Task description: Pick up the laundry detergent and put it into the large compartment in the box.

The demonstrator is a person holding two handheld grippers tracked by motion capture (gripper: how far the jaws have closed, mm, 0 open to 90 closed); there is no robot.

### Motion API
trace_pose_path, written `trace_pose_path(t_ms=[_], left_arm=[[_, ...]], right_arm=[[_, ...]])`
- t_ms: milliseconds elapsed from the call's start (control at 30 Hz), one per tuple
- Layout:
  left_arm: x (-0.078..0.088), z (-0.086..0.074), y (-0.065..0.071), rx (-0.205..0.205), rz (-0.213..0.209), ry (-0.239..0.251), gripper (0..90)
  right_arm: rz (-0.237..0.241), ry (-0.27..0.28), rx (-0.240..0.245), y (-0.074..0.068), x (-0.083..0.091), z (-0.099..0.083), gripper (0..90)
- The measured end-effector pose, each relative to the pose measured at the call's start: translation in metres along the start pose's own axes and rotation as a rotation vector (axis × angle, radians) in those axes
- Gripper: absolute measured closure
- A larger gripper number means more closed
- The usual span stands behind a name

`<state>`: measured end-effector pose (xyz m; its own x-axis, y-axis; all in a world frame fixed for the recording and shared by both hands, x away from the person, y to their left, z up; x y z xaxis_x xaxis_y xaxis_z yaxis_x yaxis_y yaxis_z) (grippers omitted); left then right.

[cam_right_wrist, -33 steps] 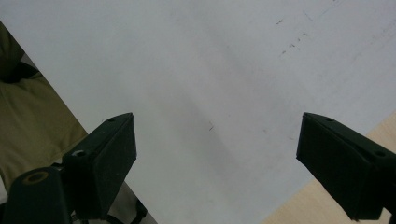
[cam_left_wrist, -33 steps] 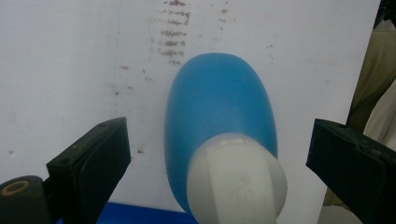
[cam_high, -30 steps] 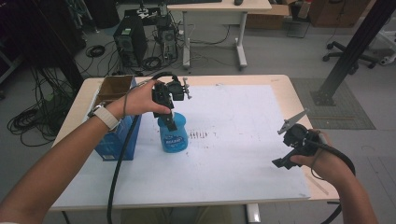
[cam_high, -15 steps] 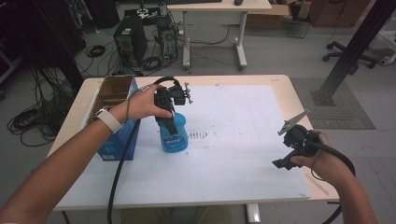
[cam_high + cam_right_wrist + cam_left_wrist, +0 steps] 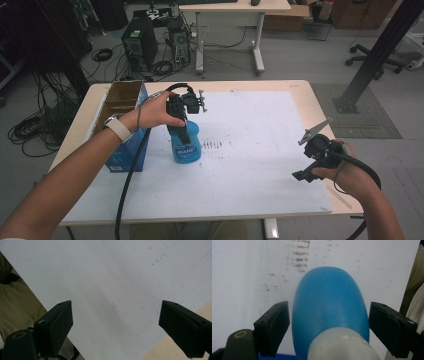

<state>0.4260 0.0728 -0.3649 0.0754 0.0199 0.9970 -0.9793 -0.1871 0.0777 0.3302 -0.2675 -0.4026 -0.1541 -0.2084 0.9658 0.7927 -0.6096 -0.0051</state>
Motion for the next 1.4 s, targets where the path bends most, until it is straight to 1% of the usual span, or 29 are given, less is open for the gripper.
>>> trace_pose_path(t_ms=[100, 367, 500, 533, 600, 800, 1067, 1400], left_arm=[[-0.0011, 0.0, -0.0008, 0.002, 0.003, 0.003, 21.3], [-0.0013, -0.0005, -0.0009, -0.003, -0.005, 0.0, 28.4], [-0.0018, -0.0011, -0.0013, -0.005, -0.011, -0.001, 34.1], [-0.0021, -0.0011, -0.0012, 0.002, -0.015, 0.002, 34.4], [-0.002, -0.0012, -0.0012, 0.001, -0.019, 0.0, 34.8], [-0.0017, -0.0016, -0.0015, -0.001, -0.017, 0.001, 35.2], [-0.001, -0.0018, -0.0021, 0.007, -0.012, 0.005, 35.9], [0.0002, -0.0025, -0.0018, 0.015, 0.012, -0.006, 37.1]], right_arm=[[-0.001, 0.001, -0.002, 0.0, 0.0002, -0.0004, 12.0], [-0.001, 0.0, -0.004, 0.0003, 0.0002, -0.0021, 12.0], [0.0, -0.001, -0.004, 0.0004, 0.0, -0.0022, 12.0], [0.001, 0.0, -0.004, 0.0005, -0.0003, -0.0022, 12.0], [0.001, 0.0, -0.004, 0.0006, -0.0005, -0.0022, 12.0], [0.001, -0.002, -0.001, 0.0005, -0.0012, -0.0017, 12.0], [0.0, -0.002, -0.002, 0.0006, -0.0009, -0.0018, 12.0], [0.001, 0.001, 0.0, 0.0001, -0.0011, -0.0008, 12.0]])
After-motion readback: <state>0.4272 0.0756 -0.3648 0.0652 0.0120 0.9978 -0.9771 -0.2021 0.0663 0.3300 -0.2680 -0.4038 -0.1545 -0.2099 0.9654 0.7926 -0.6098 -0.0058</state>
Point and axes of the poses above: each handheld gripper's, and its own axes: x roughly backward along the jaws, z roughly out of its top, y roughly to its right, the point moved 8 cm from there along -x, roughly forward along the jaws, and after that the axes turned 6 degrees about -y, right-handed, at the moved point
